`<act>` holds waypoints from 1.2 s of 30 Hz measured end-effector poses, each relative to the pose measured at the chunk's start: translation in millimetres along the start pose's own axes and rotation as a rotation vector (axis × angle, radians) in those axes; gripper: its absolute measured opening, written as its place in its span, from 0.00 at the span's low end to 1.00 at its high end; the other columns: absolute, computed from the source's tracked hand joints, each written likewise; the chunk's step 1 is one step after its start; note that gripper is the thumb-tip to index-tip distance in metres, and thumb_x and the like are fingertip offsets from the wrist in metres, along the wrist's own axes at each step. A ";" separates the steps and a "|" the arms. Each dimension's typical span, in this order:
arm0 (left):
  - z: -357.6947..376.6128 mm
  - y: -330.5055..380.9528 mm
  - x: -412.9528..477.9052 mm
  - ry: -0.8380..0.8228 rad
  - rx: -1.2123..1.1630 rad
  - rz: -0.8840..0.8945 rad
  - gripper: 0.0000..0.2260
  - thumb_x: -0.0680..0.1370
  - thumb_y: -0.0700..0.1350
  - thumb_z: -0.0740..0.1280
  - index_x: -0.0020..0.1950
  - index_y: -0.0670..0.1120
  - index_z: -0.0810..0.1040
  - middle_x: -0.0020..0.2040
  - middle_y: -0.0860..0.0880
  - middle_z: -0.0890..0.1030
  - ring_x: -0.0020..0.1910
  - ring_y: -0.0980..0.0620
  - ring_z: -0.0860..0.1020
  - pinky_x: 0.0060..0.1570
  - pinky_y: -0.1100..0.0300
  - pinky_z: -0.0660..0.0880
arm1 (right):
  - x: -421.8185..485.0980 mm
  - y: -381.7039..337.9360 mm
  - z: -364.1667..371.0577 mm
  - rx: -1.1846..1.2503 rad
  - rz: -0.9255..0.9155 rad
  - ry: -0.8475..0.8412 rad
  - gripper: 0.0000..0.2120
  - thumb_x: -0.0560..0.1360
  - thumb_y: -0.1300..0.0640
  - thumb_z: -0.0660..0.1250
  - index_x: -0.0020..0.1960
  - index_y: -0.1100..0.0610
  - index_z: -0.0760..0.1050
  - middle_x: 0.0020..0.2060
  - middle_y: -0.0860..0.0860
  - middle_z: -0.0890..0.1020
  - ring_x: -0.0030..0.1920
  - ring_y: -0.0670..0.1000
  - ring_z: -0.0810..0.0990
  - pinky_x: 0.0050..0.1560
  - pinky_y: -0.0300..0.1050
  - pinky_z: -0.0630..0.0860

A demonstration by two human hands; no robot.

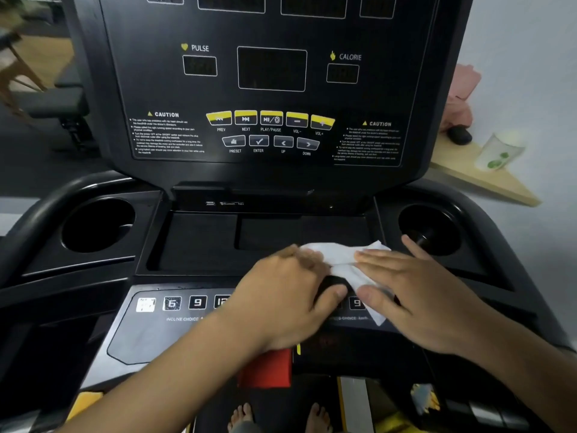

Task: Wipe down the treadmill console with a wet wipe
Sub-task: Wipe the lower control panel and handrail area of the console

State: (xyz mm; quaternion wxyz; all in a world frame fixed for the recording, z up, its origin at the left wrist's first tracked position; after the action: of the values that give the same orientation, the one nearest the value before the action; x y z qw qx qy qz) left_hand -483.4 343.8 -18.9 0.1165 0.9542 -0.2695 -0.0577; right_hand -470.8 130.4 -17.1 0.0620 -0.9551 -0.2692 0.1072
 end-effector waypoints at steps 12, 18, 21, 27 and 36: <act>7.0 4.0 21.6 0.072 0.074 -0.021 0.21 0.83 0.58 0.50 0.67 0.49 0.72 0.66 0.46 0.74 0.61 0.44 0.76 0.52 0.52 0.72 | 17.7 12.0 1.8 0.017 0.035 0.089 0.41 0.74 0.29 0.33 0.73 0.46 0.68 0.73 0.39 0.66 0.72 0.32 0.54 0.78 0.52 0.41; -5.1 8.8 21.3 0.092 0.163 -0.034 0.23 0.83 0.60 0.48 0.75 0.53 0.65 0.58 0.45 0.80 0.52 0.40 0.79 0.42 0.52 0.68 | 19.1 17.8 0.4 0.055 0.020 0.090 0.40 0.76 0.32 0.32 0.71 0.47 0.71 0.71 0.41 0.71 0.72 0.33 0.60 0.77 0.49 0.40; 6.0 12.3 50.9 0.048 0.197 -0.073 0.26 0.84 0.58 0.46 0.79 0.48 0.59 0.72 0.43 0.70 0.69 0.43 0.71 0.54 0.50 0.73 | 45.6 21.7 -3.2 0.020 0.082 0.095 0.30 0.81 0.39 0.40 0.75 0.49 0.65 0.75 0.43 0.66 0.74 0.36 0.56 0.76 0.47 0.40; 16.9 9.4 1.8 0.174 0.143 -0.016 0.25 0.82 0.58 0.48 0.63 0.46 0.78 0.58 0.46 0.81 0.58 0.47 0.78 0.66 0.50 0.71 | 13.4 -2.8 3.0 -0.040 -0.015 0.072 0.39 0.76 0.33 0.33 0.72 0.48 0.70 0.72 0.41 0.67 0.72 0.34 0.57 0.77 0.47 0.40; 27.9 -12.4 2.5 0.152 0.144 -0.116 0.31 0.81 0.60 0.47 0.71 0.40 0.74 0.69 0.39 0.76 0.68 0.42 0.75 0.72 0.48 0.67 | 46.0 -33.2 1.2 0.005 -0.074 0.032 0.49 0.71 0.29 0.24 0.74 0.50 0.67 0.75 0.44 0.65 0.75 0.38 0.55 0.77 0.49 0.37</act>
State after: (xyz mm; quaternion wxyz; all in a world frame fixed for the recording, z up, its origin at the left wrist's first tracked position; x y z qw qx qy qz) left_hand -479.9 347.4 -49.2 0.0643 0.9757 -0.2076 0.0274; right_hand -449.4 182.8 -20.4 0.0723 -0.9460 -0.3029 0.0903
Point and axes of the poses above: each hand's wrist, its own x-axis towards the middle knuckle, its own z-axis out of the palm, y = z × x, the point moved 1 cm from there along x, towards the middle knuckle
